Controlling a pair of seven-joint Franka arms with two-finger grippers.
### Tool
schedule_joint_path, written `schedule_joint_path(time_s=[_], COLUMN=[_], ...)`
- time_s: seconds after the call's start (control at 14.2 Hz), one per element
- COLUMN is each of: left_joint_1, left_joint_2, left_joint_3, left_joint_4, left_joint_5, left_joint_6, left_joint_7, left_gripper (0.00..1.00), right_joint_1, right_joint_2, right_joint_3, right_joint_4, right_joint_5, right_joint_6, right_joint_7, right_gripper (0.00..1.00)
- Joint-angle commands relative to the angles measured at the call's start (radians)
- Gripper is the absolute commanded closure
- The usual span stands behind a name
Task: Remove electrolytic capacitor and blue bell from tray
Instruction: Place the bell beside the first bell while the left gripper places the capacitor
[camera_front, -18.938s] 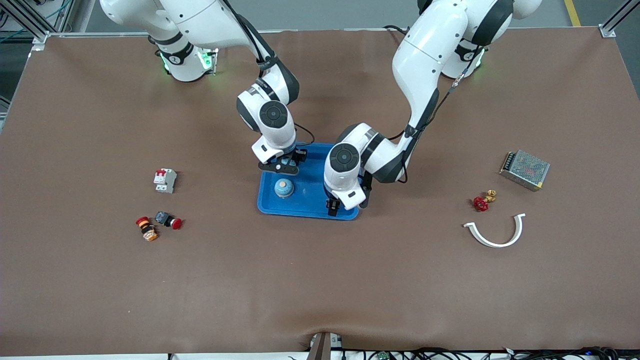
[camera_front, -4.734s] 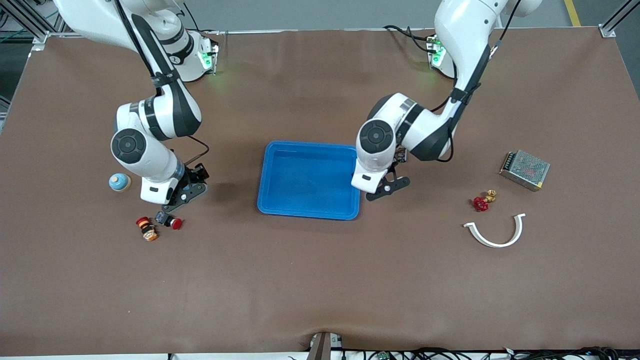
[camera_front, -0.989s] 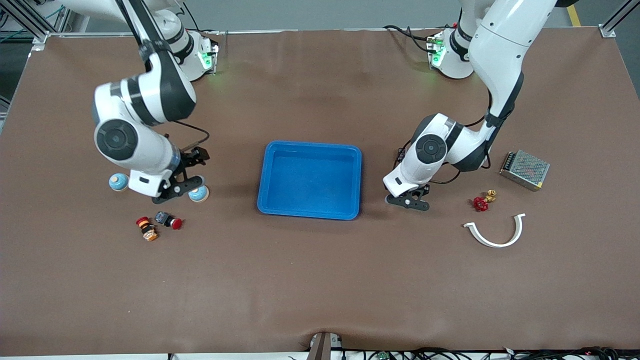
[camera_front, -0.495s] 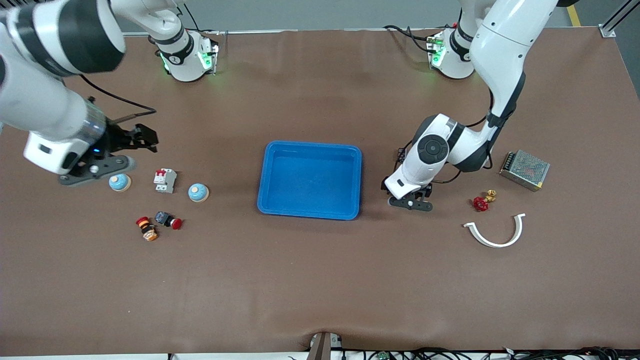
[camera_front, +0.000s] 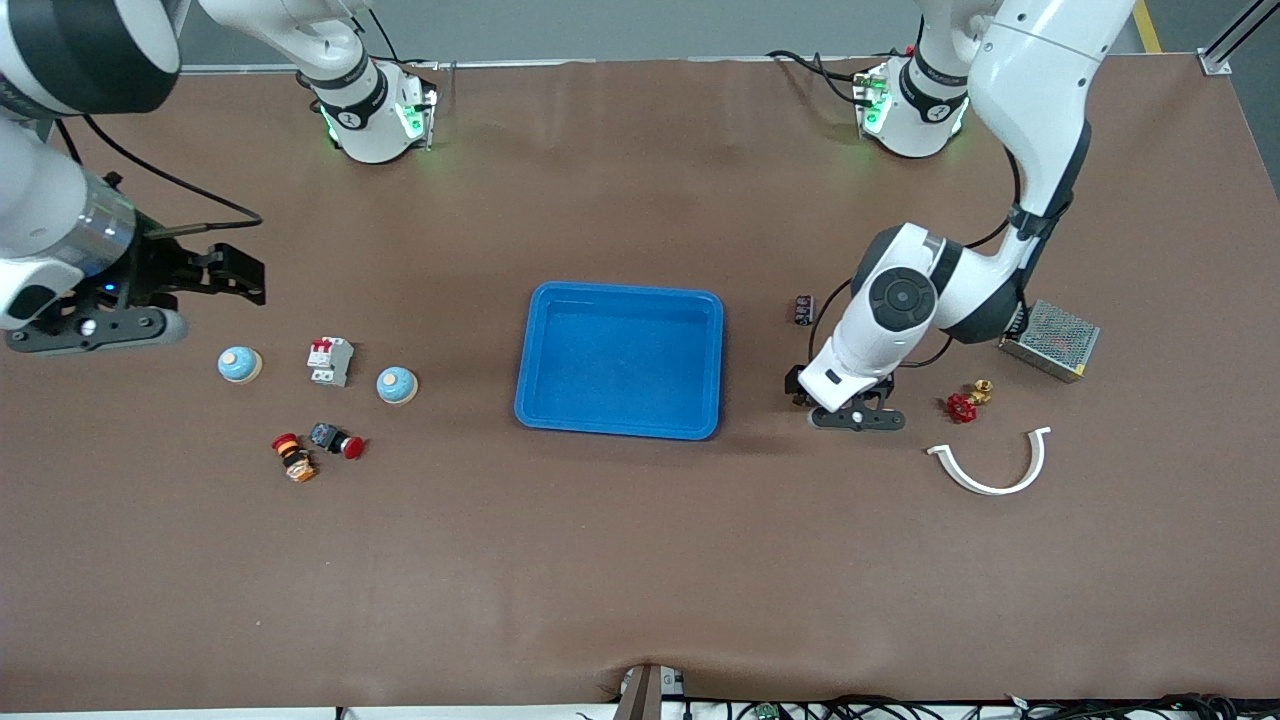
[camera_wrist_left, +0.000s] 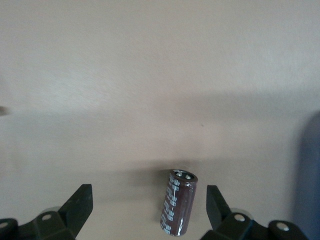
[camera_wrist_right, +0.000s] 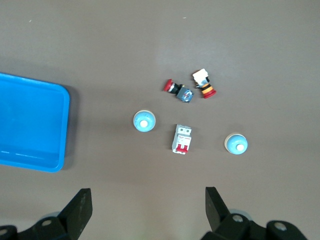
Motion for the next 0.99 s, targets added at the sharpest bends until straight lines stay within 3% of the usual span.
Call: schedule_joint_path(time_s=[0.0, 0.57, 0.64, 0.78, 0.92], left_joint_1=[0.06, 0.235, 0.237, 0.265, 0.275], left_joint_2=[-0.053, -0.059, -0.06, -0.06, -0.063], left_joint_3=[-0.013, -0.015, -0.013, -0.013, -0.012], left_joint_4=[-0.004, 0.112, 0.128, 0.149, 0.151], left_joint_5=[-0.028, -0.055, -0.06, -0.06, -0.062], left_joint_6=[-0.025, -0.124, -0.146, -0.178, -0.18], left_joint_7=[0.002, 0.177, 0.202, 0.231, 0.272], left_gripper=[0.0, 0.0, 0.0, 0.0, 0.0], right_joint_1=[-0.04, -0.183, -0.198, -0.292, -0.283], right_joint_2=[0.018, 0.019, 0.019, 0.019, 0.019], right_joint_3=[0.014, 0.029, 0.043, 0.151, 0.174], right_joint_4=[0.04, 0.048, 0.048, 0.049, 0.048], right_joint_5=[0.009, 0.026, 0.037, 0.037, 0.023], right_joint_6=[-0.008, 0.02, 0.018, 0.02, 0.02], right_joint_7=[0.018, 0.0, 0.0, 0.0, 0.0], right_gripper=[0.0, 0.0, 0.0, 0.0, 0.0])
